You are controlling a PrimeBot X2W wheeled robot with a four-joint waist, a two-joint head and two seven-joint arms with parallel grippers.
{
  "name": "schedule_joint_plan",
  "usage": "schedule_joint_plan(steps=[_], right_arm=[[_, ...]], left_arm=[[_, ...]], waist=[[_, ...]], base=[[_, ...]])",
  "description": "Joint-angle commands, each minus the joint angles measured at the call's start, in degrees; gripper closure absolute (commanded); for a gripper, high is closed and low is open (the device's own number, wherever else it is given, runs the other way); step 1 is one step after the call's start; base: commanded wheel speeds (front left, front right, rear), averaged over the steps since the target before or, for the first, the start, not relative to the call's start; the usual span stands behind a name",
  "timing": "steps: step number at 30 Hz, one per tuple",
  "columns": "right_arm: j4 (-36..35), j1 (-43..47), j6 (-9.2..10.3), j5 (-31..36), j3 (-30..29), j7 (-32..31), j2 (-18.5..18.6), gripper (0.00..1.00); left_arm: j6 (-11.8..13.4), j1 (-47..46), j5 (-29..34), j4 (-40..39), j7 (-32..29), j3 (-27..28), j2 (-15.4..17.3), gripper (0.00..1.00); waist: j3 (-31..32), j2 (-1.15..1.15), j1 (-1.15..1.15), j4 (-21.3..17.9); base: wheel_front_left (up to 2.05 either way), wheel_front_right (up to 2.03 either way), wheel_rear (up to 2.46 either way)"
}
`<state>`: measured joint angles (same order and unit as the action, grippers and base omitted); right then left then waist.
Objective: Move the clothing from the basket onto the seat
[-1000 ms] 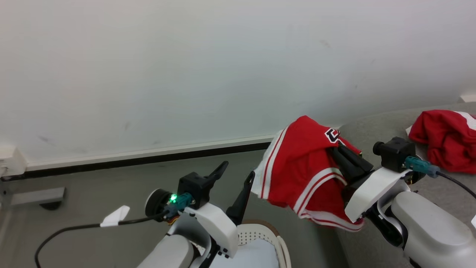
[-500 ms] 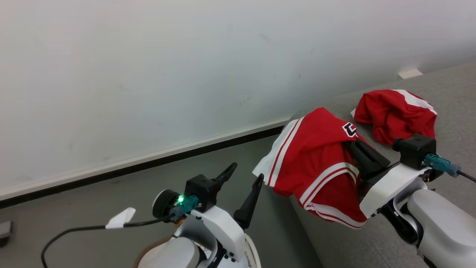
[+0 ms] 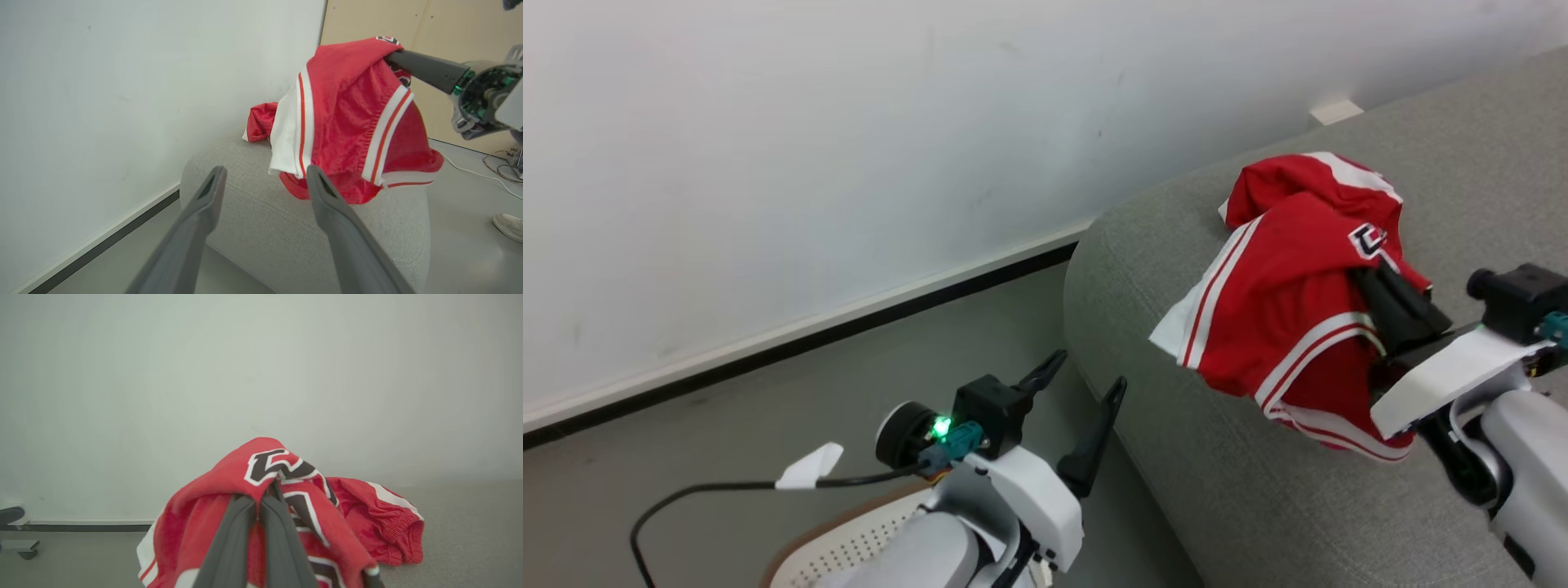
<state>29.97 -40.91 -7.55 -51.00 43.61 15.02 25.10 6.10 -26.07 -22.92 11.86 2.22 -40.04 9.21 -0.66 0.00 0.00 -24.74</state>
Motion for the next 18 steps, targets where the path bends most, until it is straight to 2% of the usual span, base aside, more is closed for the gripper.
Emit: schedule_joint_plan(steps=[1, 7, 11, 15, 18], right_arm=[[0.2, 0.0, 0.14, 0.7, -2.3, 0.2, 0.4, 1.0], [0.1, -4.6, 0.13, 5.3, -15.5, 0.2, 0.5, 1.0], [-0.4, -10.1, 0.14, 9.6, -26.8, 0.2, 0.8, 1.0], [1.1, -16.8, 0.13, 12.6, -37.9, 0.2, 2.7, 1.0], [5.1, -21.4, 0.14, 14.5, -44.4, 0.2, 4.7, 1.0]], left_arm=[[-0.1, -1.5, 0.5, -0.7, -0.6, -0.3, 0.2, 0.0], [-1.7, -8.2, 3.4, -2.7, -3.7, -2.1, 0.3, 0.0], [-2.5, -13.3, 5.1, -4.0, -5.2, -2.4, 0.0, 0.0], [-3.0, -17.6, 6.8, -5.2, -6.1, -3.0, -0.2, 0.0], [-2.8, -19.3, 7.2, -5.9, -5.9, -2.9, -0.2, 0.0]], waist=[[-2.6, 0.0, 0.0, 0.2], [-13.6, 0.0, 0.0, 3.8], [-21.8, 0.0, 0.0, 6.5], [-28.7, 0.0, 0.0, 9.0], [-32.3, 0.0, 0.0, 10.5]], base=[[0.0, 0.0, 0.0], [0.0, 0.0, 0.0], [0.0, 0.0, 0.0], [0.0, 0.0, 0.0], [0.0, 0.0, 0.0]])
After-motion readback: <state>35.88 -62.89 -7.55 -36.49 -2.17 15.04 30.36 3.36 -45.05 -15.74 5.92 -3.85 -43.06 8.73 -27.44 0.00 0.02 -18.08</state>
